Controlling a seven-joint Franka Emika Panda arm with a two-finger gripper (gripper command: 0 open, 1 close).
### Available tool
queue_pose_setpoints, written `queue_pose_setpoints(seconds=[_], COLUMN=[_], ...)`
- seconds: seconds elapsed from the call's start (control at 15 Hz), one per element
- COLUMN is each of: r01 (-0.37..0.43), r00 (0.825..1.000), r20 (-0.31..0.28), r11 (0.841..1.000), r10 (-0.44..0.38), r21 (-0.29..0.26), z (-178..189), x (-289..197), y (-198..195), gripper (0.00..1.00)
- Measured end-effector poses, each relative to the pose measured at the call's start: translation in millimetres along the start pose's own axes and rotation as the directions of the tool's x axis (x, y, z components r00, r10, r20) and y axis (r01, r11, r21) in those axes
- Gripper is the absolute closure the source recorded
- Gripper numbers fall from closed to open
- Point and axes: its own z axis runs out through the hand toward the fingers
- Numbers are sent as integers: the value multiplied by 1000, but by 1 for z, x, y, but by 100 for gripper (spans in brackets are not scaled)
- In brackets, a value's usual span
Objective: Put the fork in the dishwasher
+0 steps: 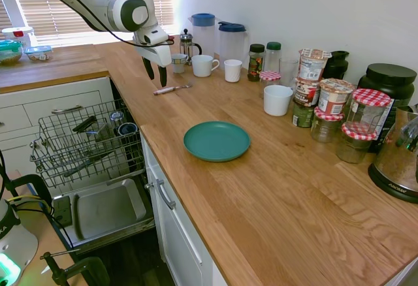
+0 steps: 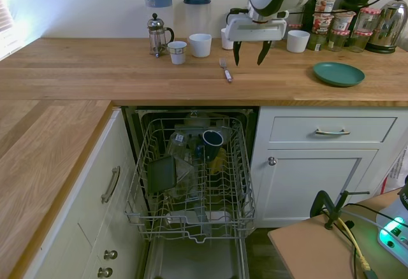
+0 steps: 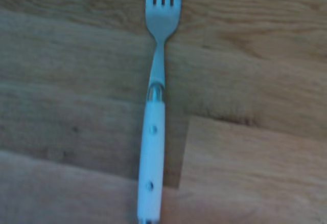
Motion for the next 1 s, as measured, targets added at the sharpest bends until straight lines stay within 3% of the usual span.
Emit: queue_pose_setpoints(seconds=[0.33, 1.0], r01=[-86, -149], r00=[996, 989], r20=[-28, -36], r11=[996, 987], r10=[87, 146], r21=[9, -67], z=[27, 61], x=[14, 18], y=[-40, -78], gripper=[0, 0])
